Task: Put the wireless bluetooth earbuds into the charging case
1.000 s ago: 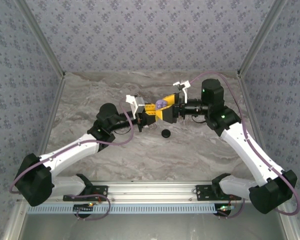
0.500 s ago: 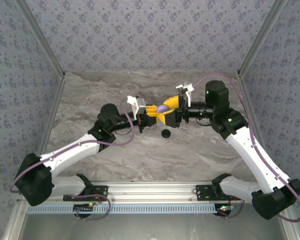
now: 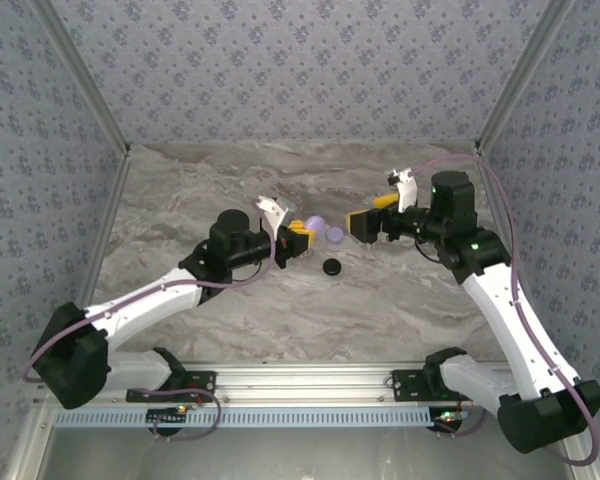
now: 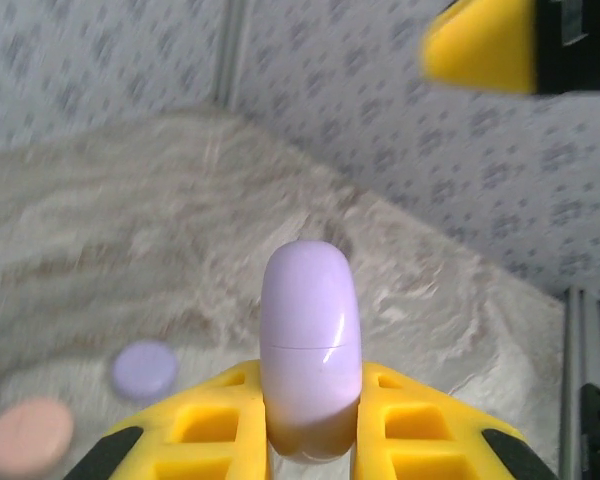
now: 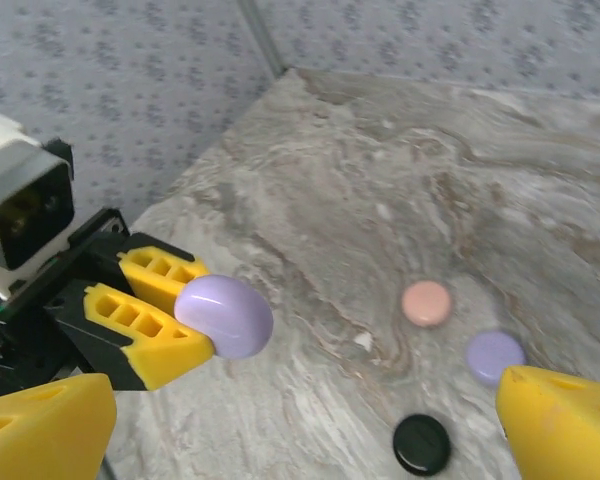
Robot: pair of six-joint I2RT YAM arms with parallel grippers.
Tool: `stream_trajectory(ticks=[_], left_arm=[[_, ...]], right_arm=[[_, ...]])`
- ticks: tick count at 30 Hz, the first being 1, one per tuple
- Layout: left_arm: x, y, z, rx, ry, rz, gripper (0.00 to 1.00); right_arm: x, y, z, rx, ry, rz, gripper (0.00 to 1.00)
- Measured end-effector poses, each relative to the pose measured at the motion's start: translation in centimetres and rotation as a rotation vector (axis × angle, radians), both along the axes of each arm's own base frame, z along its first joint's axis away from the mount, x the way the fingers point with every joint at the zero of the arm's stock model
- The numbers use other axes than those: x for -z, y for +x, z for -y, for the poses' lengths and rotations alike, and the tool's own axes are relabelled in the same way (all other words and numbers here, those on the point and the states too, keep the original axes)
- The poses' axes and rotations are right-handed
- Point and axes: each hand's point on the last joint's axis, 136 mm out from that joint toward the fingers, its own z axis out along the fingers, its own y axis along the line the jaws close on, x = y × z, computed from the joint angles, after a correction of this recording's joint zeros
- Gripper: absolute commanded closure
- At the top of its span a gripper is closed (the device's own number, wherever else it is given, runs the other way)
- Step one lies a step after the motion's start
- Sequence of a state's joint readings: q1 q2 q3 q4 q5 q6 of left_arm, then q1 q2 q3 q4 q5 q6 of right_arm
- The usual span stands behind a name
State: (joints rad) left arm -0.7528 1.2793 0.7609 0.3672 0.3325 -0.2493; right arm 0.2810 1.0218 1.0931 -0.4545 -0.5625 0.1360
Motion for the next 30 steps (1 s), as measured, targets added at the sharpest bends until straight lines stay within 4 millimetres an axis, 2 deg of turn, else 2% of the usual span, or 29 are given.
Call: stream_trajectory(ticks=[6,9,11,14,19,30], left_arm=[[10.4,1.4,-0.8,-0.123,0.183,-0.297,1.00],[14.3,1.1,-1.6,-0.162,0.261,-0.422,1.00],[16.0,0.9,-2.0,-0.180,0.297,-0.487,1.00],[17.3,0.9,-2.0,-0.194,0.332,-0.554,1.00],[18.2,1.3,-1.4,-0.199,0.327,-0.621,0.99],[19.8,1.8,-2.1,-0.242,0.330,-0.691,0.74]], right_arm=[[1.5,0.7,2.1,0.090,0.006,-0.046,0.00],[1.7,0.6,2.5,0.104,0.009,-0.051,0.00],[1.8,0.5,2.6,0.107,0.010,-0.051,0.00],[2.2,0.4,2.7,0.108,0.010,-0.058,0.00],[2.8,0.2,2.5,0.094,0.014,-0.076,0.00],[3.1,-0.2,2.6,0.091,0.011,-0.094,0.00]])
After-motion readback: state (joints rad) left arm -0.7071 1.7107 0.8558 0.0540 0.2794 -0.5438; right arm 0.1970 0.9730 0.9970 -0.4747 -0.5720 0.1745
